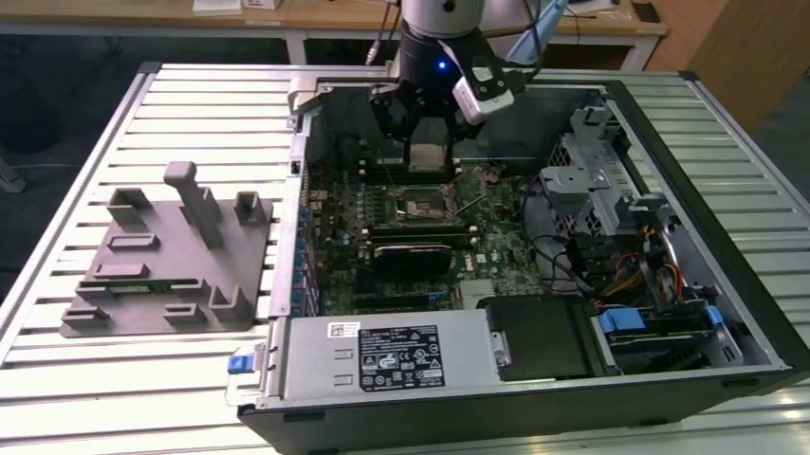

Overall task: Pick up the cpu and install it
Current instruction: 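Pick up the cpu and move it towards the insertion slot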

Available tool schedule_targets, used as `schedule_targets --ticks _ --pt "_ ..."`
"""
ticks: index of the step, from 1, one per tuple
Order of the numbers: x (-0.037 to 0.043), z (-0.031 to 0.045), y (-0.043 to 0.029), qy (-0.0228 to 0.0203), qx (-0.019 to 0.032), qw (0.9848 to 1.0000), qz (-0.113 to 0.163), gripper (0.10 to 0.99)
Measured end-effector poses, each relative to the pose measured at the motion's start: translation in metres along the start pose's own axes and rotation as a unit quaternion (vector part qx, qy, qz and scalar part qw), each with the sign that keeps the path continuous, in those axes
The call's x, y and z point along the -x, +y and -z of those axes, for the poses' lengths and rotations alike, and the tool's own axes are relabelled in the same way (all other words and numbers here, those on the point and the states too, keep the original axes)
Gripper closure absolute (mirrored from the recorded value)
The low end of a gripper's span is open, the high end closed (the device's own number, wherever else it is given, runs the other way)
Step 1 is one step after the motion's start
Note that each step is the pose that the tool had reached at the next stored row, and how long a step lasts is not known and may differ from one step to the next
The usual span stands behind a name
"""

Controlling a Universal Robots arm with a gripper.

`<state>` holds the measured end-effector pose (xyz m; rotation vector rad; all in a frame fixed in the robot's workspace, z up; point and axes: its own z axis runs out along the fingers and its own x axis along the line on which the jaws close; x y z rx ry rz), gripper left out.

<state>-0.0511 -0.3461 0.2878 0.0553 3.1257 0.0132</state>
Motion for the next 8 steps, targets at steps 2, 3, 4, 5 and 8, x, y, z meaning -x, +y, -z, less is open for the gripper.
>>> schedule_targets --ticks 2,3,4,5,8 --pt "0.0000 -0.0036 0.0000 0.0000 0.0000 1.0000 0.000 0.541" --pt "0.0000 -0.0054 0.0000 0.0000 0.0000 1.0000 0.000 0.541" --pt "0.0000 -0.0074 0.0000 0.0000 0.0000 1.0000 0.000 0.541" --pt "0.0000 -0.0092 -0.0001 0.0000 0.0000 1.0000 0.000 0.541" --pt "-0.0001 -0.0145 -0.0001 0.0000 -0.0001 1.0000 0.000 0.541"
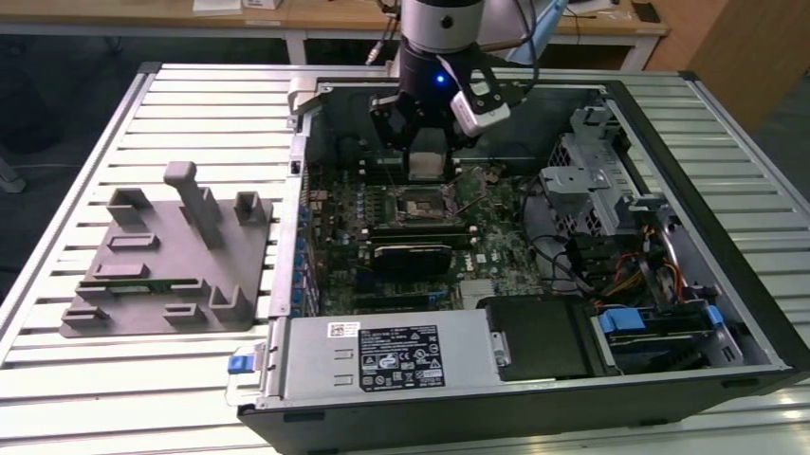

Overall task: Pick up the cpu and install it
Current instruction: 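Pick up the cpu and move it towards the insertion slot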

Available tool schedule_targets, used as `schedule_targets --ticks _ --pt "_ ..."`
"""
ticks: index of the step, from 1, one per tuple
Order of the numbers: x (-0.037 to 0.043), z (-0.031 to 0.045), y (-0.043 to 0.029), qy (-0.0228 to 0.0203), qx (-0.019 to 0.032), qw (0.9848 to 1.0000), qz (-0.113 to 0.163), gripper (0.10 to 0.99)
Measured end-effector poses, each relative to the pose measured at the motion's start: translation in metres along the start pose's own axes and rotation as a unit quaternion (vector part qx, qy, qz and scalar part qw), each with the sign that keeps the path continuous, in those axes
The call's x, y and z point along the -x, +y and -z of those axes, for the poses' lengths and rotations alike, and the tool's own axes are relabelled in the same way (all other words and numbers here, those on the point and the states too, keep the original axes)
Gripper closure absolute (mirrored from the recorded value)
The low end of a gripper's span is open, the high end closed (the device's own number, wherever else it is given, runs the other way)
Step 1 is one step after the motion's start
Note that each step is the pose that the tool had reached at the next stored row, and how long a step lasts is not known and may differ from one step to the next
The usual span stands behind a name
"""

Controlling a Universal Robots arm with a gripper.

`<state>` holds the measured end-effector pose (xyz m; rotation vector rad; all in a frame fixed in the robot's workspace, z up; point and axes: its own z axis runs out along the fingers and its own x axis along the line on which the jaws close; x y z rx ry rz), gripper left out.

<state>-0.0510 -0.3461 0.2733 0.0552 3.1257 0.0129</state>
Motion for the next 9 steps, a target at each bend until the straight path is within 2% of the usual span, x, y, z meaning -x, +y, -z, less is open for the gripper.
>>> schedule_targets --ticks 4,9 --pt "-0.0001 -0.0069 0.0000 -0.0001 0.0000 1.0000 0.000 0.541" --pt "0.0007 -0.0073 0.0000 0.0000 -0.0002 1.0000 0.000 0.541"
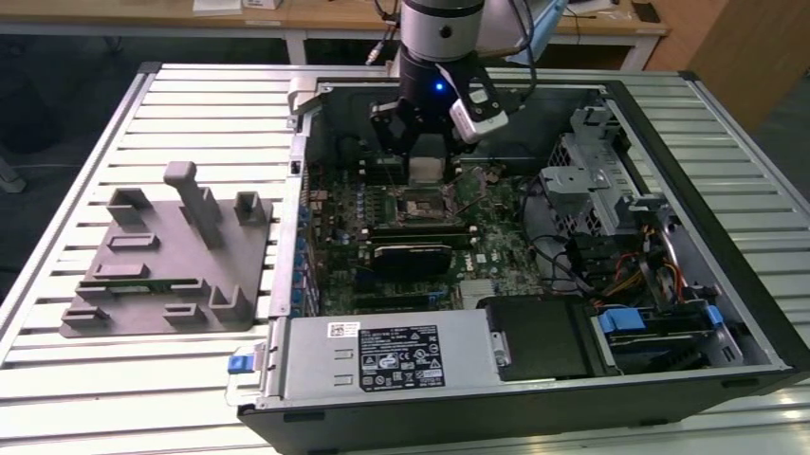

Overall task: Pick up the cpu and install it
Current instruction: 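Pick up the cpu and move it towards the insertion slot, then place the cpu into insertion slot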

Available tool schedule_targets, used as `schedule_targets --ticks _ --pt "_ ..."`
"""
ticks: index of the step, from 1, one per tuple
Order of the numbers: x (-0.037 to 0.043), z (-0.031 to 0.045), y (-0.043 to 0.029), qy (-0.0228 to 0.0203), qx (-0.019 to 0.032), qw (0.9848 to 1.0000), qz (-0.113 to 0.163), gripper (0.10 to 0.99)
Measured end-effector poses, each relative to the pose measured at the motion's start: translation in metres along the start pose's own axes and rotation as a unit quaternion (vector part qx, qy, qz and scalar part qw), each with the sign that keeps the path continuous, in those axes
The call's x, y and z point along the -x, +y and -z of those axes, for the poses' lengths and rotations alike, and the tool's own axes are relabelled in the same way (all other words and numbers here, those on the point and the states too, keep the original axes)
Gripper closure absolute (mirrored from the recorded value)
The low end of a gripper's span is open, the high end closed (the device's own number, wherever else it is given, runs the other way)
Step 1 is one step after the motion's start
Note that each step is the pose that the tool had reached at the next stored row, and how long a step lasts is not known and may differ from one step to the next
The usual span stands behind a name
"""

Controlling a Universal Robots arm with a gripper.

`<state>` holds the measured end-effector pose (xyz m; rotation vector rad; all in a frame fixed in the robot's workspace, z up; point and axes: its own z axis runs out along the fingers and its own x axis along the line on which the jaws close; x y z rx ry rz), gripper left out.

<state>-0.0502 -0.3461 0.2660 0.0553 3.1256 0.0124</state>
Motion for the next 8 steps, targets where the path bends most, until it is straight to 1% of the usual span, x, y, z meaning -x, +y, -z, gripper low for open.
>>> schedule_targets --ticks 2,8 --pt "0.0023 -0.0002 0.0001 0.0000 0.0000 1.0000 0.000 0.541" --pt "0.0033 -0.0002 0.0001 0.0000 -0.0001 1.0000 0.000 0.541"
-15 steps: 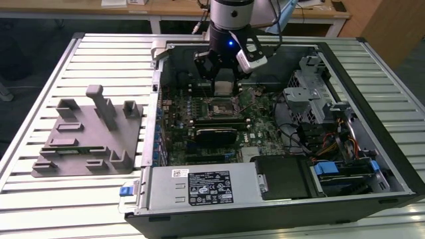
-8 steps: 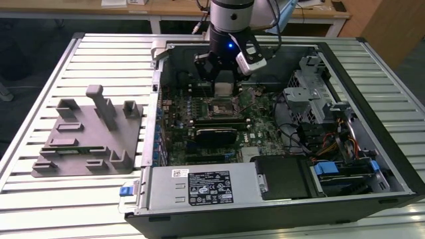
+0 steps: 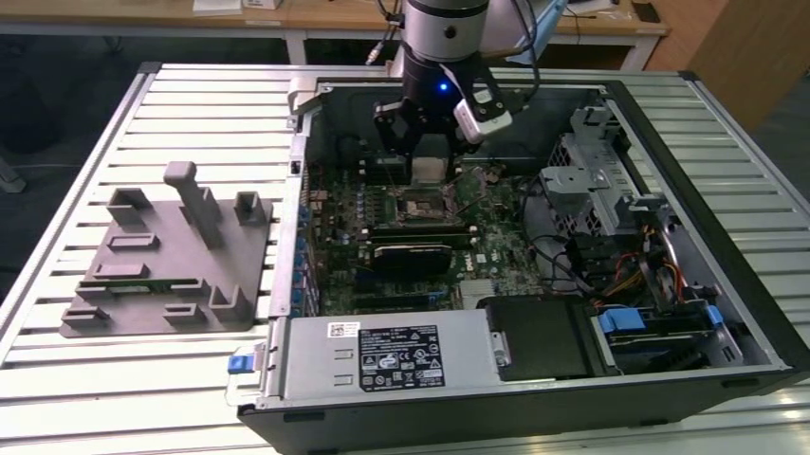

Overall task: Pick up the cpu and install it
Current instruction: 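Place the cpu into insertion slot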

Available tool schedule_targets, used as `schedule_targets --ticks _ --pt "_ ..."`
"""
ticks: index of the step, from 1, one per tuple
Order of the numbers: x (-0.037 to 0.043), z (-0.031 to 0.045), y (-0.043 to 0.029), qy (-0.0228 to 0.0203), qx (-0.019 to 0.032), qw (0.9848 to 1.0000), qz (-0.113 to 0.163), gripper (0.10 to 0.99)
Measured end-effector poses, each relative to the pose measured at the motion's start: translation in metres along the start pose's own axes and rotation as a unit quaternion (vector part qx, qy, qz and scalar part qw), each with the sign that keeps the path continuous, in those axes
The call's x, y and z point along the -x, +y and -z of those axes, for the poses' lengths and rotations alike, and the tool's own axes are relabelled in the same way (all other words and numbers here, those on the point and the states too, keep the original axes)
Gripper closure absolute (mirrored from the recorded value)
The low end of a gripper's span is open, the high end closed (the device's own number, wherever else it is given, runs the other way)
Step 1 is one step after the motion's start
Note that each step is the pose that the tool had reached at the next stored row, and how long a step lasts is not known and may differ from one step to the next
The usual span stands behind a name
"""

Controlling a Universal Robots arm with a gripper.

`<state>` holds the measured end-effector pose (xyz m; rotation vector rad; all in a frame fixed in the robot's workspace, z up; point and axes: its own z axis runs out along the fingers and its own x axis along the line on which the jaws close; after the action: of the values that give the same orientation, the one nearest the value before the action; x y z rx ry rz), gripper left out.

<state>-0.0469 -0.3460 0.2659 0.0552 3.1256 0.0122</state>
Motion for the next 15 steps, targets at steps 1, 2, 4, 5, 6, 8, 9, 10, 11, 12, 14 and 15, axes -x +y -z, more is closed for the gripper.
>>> schedule_targets --ticks 1,2,4,5,6,8,9,10,11,12,14,15 --pt "0.0000 0.0000 0.0000 0.0000 0.0000 1.0000 0.000 0.541" --pt "0.0001 0.0000 0.0000 0.0000 0.0000 1.0000 0.000 0.541" --pt "0.0001 0.0000 0.0000 0.0000 0.0000 1.0000 0.000 0.541" --pt "0.0002 0.0000 0.0000 0.0000 0.0000 1.0000 0.000 0.541" --pt "0.0002 0.0000 0.0000 0.0000 0.0000 1.0000 0.000 0.541" --pt "0.0003 0.0000 0.0000 0.0000 0.0000 1.0000 0.000 0.541" --pt "0.0003 0.0000 0.0000 0.0000 0.0000 1.0000 -0.001 0.541" --pt "0.0003 -0.0001 0.0000 -0.0001 0.0000 1.0000 -0.004 0.541" --pt "0.0003 -0.0001 0.0000 -0.0001 -0.0002 1.0000 -0.009 0.541" --pt "0.0003 -0.0001 0.0000 -0.0002 -0.0003 0.9999 -0.016 0.541" --pt "0.0003 -0.0002 0.0000 -0.0003 -0.0006 0.9995 -0.031 0.541" --pt "0.0003 -0.0002 0.0000 -0.0003 -0.0008 0.9993 -0.039 0.541"
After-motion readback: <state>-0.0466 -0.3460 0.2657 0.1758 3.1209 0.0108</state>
